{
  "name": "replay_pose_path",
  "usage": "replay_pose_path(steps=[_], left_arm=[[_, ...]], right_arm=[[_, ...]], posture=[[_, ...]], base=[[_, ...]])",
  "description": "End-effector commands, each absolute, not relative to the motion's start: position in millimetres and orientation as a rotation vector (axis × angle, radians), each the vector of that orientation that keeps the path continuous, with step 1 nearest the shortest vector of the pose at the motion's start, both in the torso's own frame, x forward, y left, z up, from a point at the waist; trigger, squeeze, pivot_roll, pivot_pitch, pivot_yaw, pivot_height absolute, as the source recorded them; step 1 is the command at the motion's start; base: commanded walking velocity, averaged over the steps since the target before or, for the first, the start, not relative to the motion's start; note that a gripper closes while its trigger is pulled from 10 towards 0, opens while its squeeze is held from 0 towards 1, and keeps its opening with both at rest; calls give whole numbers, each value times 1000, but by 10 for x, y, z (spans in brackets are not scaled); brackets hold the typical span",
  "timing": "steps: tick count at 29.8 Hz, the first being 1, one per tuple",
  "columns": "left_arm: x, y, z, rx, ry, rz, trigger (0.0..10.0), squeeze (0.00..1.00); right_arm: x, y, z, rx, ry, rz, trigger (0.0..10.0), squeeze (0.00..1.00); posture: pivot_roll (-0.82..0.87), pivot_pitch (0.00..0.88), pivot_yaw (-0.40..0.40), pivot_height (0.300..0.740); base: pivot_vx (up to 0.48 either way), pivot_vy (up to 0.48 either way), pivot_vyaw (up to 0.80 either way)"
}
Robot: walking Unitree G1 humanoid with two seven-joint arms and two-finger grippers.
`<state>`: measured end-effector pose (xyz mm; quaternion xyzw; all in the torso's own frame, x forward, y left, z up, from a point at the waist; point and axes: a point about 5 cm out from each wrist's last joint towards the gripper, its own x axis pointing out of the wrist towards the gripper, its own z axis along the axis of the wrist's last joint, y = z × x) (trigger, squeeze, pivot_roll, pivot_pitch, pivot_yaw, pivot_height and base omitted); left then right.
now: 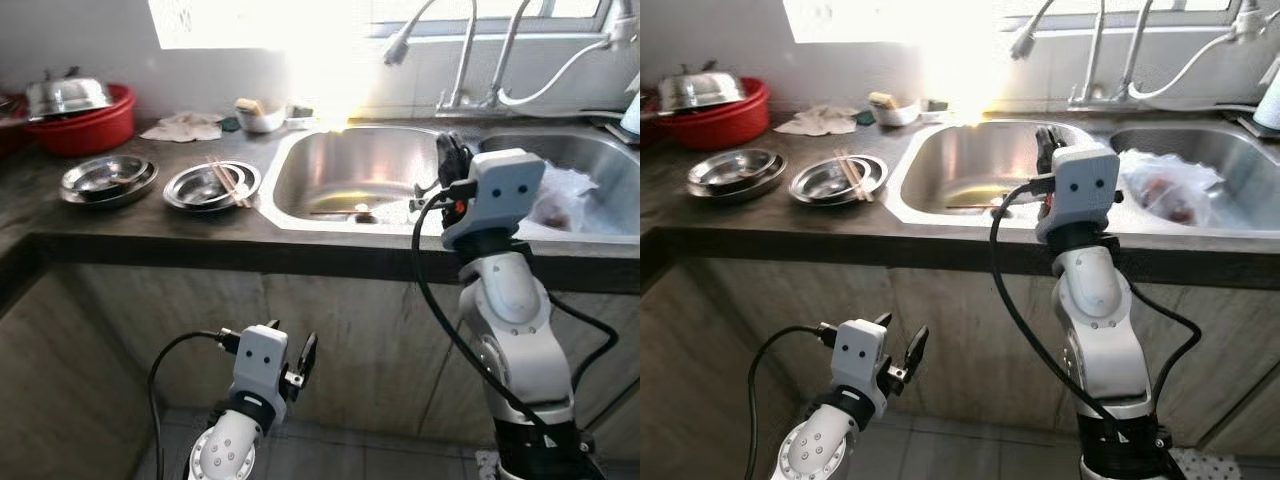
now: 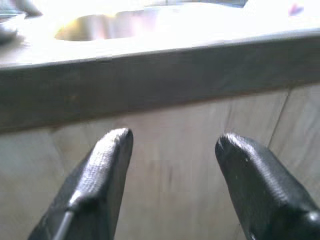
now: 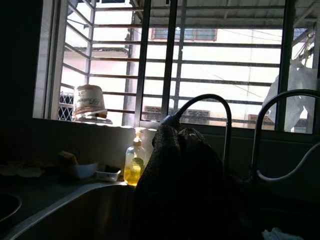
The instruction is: Kitchen organization
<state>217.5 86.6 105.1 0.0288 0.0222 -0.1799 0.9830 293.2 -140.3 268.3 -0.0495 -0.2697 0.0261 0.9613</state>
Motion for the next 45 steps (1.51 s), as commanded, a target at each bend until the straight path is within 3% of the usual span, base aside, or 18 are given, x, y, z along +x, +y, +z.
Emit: replay_pose_path(steps=[1, 24, 35, 45], left_arm=[[2189, 938, 1085, 83, 28, -346, 10000, 0], [2135, 862, 1067, 79, 36, -370, 10000, 0], [2034, 700, 1146, 39, -27, -488, 10000, 0], [2015, 724, 1140, 40, -30, -466, 10000, 0]], right_arm=[[2929, -1352, 2783, -87, -592, 74, 10000, 0], [3342, -1432, 2779, -182, -491, 89, 10000, 0], [3604, -1381, 2359, -230, -217, 164, 10000, 0], [3735, -1317, 1936, -281, -14, 226, 10000, 0]], posture=[[12, 0, 0, 740], [22, 0, -15, 740], [28, 0, -25, 740], [39, 1, -34, 740]], base=[[379, 0, 0], [369, 0, 0], [23, 0, 0], [0, 0, 0]])
